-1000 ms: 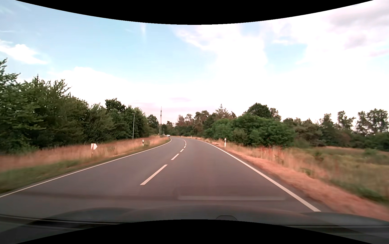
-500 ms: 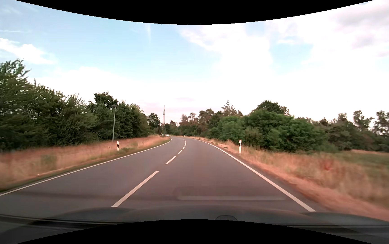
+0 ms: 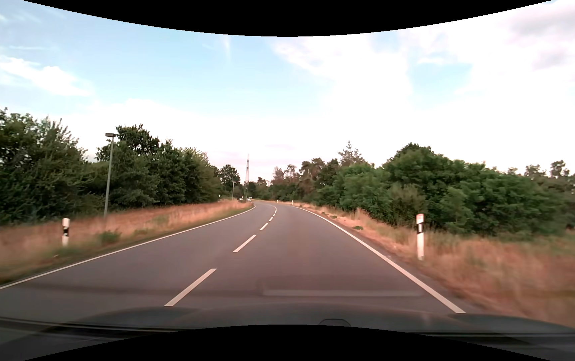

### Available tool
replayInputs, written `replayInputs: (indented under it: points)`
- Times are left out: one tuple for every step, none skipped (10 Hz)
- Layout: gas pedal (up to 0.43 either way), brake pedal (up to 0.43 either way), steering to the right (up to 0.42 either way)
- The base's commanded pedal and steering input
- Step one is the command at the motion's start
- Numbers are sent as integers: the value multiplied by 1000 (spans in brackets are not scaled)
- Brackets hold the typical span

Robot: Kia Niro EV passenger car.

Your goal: Follow the waypoints while adhering to traffic rules and regulations

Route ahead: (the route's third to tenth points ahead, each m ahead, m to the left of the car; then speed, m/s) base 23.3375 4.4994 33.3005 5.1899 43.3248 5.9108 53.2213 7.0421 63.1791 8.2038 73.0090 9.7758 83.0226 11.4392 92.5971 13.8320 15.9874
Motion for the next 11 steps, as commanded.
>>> replayInputs:
  points:
    - [130,0,-18]
    - [130,0,-18]
    - [130,0,-18]
    - [130,0,-17]
    - [130,0,-16]
    - [130,0,-16]
    - [130,0,-16]
    - [130,0,-16]
    - [130,0,-16]
    - [130,0,-16]
    - [130,0,-16]
